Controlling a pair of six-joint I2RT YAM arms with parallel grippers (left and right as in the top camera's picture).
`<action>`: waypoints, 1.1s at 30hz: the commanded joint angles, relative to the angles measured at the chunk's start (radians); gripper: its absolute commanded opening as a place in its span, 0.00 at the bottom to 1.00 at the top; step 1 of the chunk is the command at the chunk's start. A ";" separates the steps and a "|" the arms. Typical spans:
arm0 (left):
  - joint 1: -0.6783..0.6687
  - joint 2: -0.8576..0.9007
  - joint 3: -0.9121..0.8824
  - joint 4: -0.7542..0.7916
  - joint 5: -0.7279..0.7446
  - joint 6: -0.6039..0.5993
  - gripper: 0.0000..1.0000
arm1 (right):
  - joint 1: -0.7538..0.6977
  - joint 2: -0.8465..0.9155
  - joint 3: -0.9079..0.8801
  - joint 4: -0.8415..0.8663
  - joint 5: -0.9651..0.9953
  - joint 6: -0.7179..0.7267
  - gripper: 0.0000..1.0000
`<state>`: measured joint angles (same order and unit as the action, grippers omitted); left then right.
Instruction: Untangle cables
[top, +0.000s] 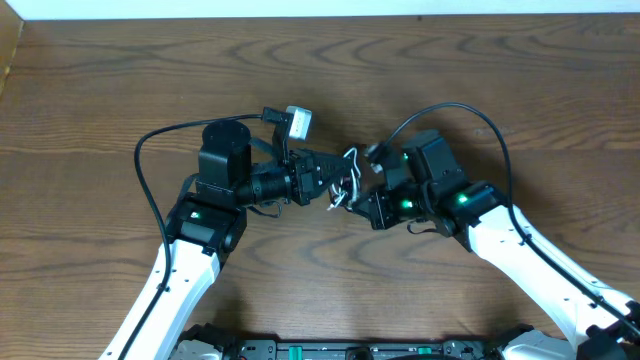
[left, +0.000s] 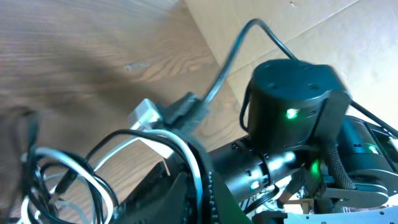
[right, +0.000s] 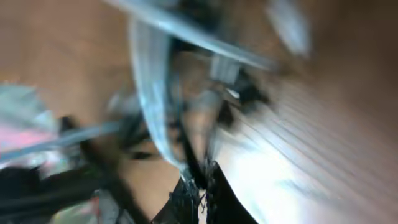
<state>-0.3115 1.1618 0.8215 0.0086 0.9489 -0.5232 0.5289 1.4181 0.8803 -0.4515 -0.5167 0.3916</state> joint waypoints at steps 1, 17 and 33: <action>-0.001 -0.013 0.000 -0.049 -0.013 0.084 0.07 | 0.006 -0.008 0.002 -0.100 0.320 0.139 0.01; -0.002 -0.013 0.000 -0.583 -0.673 0.261 0.08 | -0.032 -0.008 0.002 -0.379 0.737 0.418 0.03; -0.002 0.238 -0.013 -0.584 -0.598 0.260 0.54 | -0.031 -0.008 0.002 -0.222 0.457 0.175 0.17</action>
<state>-0.3153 1.3434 0.8146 -0.5720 0.3256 -0.2695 0.4976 1.4181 0.8806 -0.6750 -0.0525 0.5869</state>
